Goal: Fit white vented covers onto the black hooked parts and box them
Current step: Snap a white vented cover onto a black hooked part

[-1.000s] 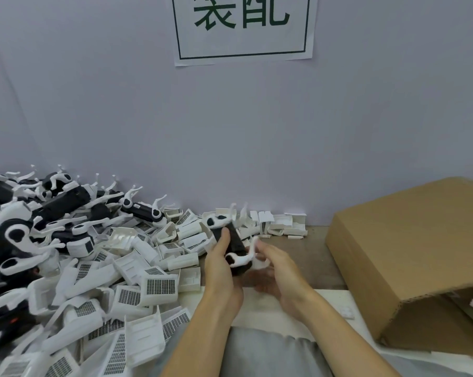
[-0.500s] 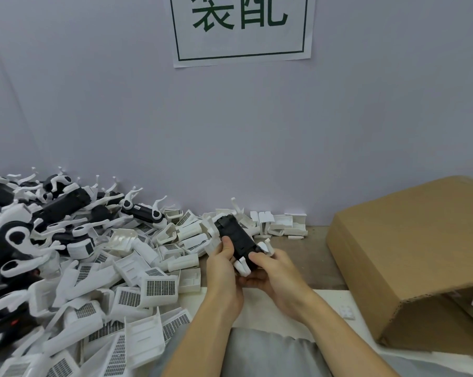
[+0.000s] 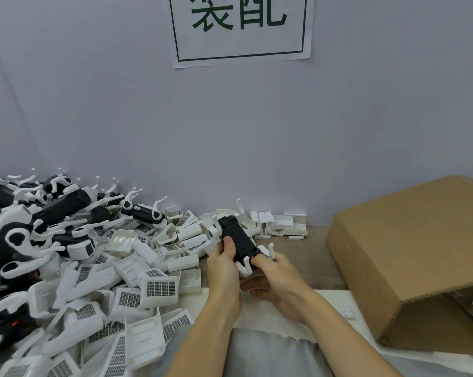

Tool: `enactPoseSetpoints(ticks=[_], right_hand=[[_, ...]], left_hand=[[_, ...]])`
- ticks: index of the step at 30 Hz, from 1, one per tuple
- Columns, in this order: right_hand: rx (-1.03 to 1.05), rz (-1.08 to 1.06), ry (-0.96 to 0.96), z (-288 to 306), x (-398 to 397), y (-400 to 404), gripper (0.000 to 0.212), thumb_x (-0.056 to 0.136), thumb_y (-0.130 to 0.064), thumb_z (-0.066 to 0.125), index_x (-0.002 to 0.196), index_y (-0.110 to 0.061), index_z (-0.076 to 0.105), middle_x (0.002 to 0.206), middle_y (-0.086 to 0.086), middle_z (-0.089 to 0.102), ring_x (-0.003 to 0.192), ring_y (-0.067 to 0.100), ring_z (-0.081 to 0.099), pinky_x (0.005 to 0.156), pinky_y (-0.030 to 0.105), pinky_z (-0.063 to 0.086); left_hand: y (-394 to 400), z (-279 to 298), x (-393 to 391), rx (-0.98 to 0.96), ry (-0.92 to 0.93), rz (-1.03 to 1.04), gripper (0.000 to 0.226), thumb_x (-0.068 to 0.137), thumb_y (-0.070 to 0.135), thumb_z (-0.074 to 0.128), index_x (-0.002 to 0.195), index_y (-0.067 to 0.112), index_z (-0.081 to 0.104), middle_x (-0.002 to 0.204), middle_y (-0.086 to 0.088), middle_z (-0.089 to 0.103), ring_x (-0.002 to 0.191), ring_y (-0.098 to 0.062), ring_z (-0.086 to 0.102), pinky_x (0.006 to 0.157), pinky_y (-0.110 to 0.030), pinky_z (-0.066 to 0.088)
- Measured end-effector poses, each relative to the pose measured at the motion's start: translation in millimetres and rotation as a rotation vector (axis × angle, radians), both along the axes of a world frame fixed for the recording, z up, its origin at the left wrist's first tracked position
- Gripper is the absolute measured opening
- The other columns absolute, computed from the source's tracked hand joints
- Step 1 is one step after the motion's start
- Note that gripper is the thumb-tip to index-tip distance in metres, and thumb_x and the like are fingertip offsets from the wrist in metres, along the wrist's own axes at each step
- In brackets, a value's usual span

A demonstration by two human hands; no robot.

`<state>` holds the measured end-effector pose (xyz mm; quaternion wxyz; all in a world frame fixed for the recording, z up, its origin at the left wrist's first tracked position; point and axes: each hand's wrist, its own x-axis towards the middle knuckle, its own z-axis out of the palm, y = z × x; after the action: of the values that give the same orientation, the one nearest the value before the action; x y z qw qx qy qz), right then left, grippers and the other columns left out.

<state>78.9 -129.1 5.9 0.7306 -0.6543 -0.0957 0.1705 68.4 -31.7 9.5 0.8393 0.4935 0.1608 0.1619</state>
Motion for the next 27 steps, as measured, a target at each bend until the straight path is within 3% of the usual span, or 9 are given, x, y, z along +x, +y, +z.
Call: enactPoseSetpoints(ticks=[4,8,11,17,21,24,27], right_hand=[[0.030,0.013,0.046,2.2,-1.0,-2.1,0.026,0.096,-0.023,0.052,0.078,-0.013,0.067,0.074,0.016,0.069,0.056,0.023,0.062,0.054,0.027,0.046],[-0.016,-0.019,-0.013,1.8,-0.7,-0.6,0.017,0.094,-0.017,0.054,0.083,-0.009,0.065,0.072,0.015,0.068,0.053,0.021,0.060,0.054,0.027,0.042],[-0.022,-0.017,-0.011,2.1,-0.4,0.0,0.017,0.093,-0.015,0.054,0.081,-0.010,0.064,0.072,0.014,0.068,0.053,0.021,0.060,0.054,0.027,0.042],[-0.017,-0.007,-0.006,2.0,-0.8,-1.4,0.021,0.092,-0.012,0.047,0.077,-0.012,0.062,0.071,0.017,0.069,0.053,0.023,0.060,0.050,0.027,0.040],[-0.034,-0.011,-0.008,2.2,-0.2,0.3,0.020,0.091,-0.011,0.048,0.076,-0.013,0.061,0.070,0.017,0.069,0.053,0.023,0.060,0.049,0.026,0.041],[-0.045,-0.027,-0.023,-0.3,1.7,-0.7,0.020,0.092,-0.013,0.049,0.076,-0.013,0.062,0.068,0.014,0.068,0.052,0.021,0.059,0.049,0.025,0.040],[-0.050,-0.041,-0.056,-3.4,4.1,-3.1,0.017,0.094,-0.020,0.054,0.087,-0.008,0.063,0.066,0.010,0.067,0.052,0.019,0.055,0.053,0.028,0.040]], left_hand=[[0.1,0.3,0.4,-0.034,0.003,0.000,0.028,0.107,0.025,0.045,0.099,0.006,0.064,0.083,-0.015,0.068,0.074,-0.025,0.052,0.061,-0.033,0.041],[0.6,-0.9,0.1,-0.013,0.019,0.001,0.029,0.108,0.026,0.044,0.102,0.007,0.065,0.093,-0.021,0.068,0.083,-0.032,0.055,0.062,-0.034,0.041],[1.5,-2.1,0.9,-0.017,0.017,-0.001,0.030,0.108,0.026,0.044,0.098,0.009,0.066,0.089,-0.016,0.069,0.082,-0.031,0.058,0.062,-0.035,0.043],[1.1,-0.9,-0.1,-0.035,0.011,0.020,0.027,0.107,0.025,0.045,0.097,0.011,0.066,0.091,-0.016,0.069,0.087,-0.034,0.062,0.083,-0.047,0.047],[1.5,0.0,-0.1,-0.040,0.006,0.026,0.027,0.107,0.024,0.045,0.103,0.007,0.065,0.091,-0.017,0.068,0.086,-0.034,0.060,0.074,-0.044,0.047],[0.7,0.1,-0.8,0.009,0.008,0.007,0.029,0.107,0.026,0.044,0.105,0.007,0.066,0.098,-0.021,0.070,0.090,-0.034,0.063,0.081,-0.048,0.049],[0.6,3.1,-2.4,0.006,0.005,-0.020,0.034,0.106,0.029,0.046,0.115,0.002,0.064,0.106,-0.026,0.069,0.087,-0.035,0.060,0.067,-0.041,0.047]])
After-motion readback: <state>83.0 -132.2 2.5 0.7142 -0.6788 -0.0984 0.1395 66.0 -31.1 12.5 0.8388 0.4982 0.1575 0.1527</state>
